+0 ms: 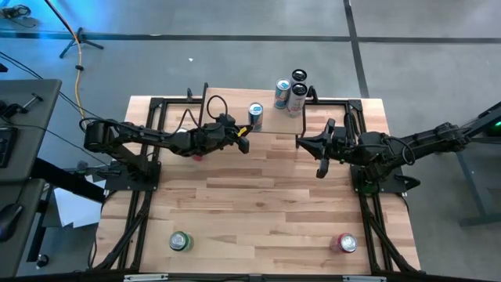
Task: Place canned beverage on shelf
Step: Put the blue soda can on the shelf aligned with the other blue soda can
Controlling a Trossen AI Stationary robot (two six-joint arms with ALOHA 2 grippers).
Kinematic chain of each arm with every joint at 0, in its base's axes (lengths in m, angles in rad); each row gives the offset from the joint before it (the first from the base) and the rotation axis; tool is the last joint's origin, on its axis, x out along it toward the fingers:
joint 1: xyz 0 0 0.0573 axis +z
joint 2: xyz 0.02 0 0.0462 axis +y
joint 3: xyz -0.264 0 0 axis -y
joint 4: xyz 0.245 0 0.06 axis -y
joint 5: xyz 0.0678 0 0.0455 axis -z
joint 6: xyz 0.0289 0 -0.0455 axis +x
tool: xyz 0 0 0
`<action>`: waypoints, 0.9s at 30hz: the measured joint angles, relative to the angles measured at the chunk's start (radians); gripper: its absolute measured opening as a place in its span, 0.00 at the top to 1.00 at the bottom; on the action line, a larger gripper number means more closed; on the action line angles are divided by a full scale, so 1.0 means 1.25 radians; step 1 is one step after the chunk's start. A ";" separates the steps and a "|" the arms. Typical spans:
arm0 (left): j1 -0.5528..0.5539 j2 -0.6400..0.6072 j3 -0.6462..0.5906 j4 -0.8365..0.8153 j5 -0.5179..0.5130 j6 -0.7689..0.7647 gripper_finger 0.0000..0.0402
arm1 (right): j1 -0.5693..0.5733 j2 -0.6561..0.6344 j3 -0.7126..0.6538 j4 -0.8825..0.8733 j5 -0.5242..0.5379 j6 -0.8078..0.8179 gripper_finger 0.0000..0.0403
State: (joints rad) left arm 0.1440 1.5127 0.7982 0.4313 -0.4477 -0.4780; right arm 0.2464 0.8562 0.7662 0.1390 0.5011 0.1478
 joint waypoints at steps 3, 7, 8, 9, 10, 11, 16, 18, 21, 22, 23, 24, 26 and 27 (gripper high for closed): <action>0.000 0.000 0.000 0.000 0.000 -0.006 1.00 | 0.000 0.000 0.000 0.000 0.000 0.000 1.00; 0.000 0.000 0.000 0.000 0.000 -0.009 1.00 | 0.000 0.000 0.000 0.000 0.000 -0.004 1.00; 0.000 0.000 0.000 0.000 0.000 -0.013 1.00 | 0.000 0.000 0.000 0.000 0.000 -0.010 1.00; 0.000 0.000 0.000 0.000 0.000 -0.013 1.00 | 0.000 0.000 0.000 0.000 0.000 -0.014 1.00; 0.000 0.000 0.000 0.000 0.000 -0.013 1.00 | 0.000 0.000 0.000 0.000 0.000 -0.014 1.00; 0.000 0.000 0.000 0.000 0.000 -0.013 1.00 | 0.000 0.000 0.000 0.001 0.000 -0.014 1.00; 0.000 0.000 0.000 0.001 0.000 -0.013 1.00 | 0.000 0.000 0.000 0.001 0.000 -0.014 1.00; 0.000 0.000 0.000 0.007 0.000 -0.013 1.00 | 0.000 0.000 0.000 0.001 0.000 -0.014 1.00; 0.005 0.000 0.000 0.015 0.001 -0.009 1.00 | 0.000 0.000 0.000 0.001 0.000 -0.014 1.00; 0.008 0.000 0.000 0.017 0.001 -0.009 1.00 | 0.000 0.000 0.000 0.001 0.000 -0.014 1.00; 0.013 0.000 0.000 0.019 0.001 -0.012 1.00 | 0.000 0.000 0.000 0.001 0.000 -0.014 1.00; 0.017 0.000 0.000 0.022 0.001 -0.013 1.00 | 0.000 0.000 0.000 0.001 0.000 -0.014 1.00; 0.025 0.000 0.004 0.023 0.001 -0.013 1.00 | 0.000 0.000 0.000 0.001 0.000 -0.014 1.00; 0.028 0.000 0.009 0.023 0.002 -0.013 1.00 | 0.000 0.000 0.000 0.001 0.000 -0.014 1.00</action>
State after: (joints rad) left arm 0.1793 1.5127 0.8096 0.4606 -0.4457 -0.4938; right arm 0.2465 0.8558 0.7662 0.1398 0.5015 0.1307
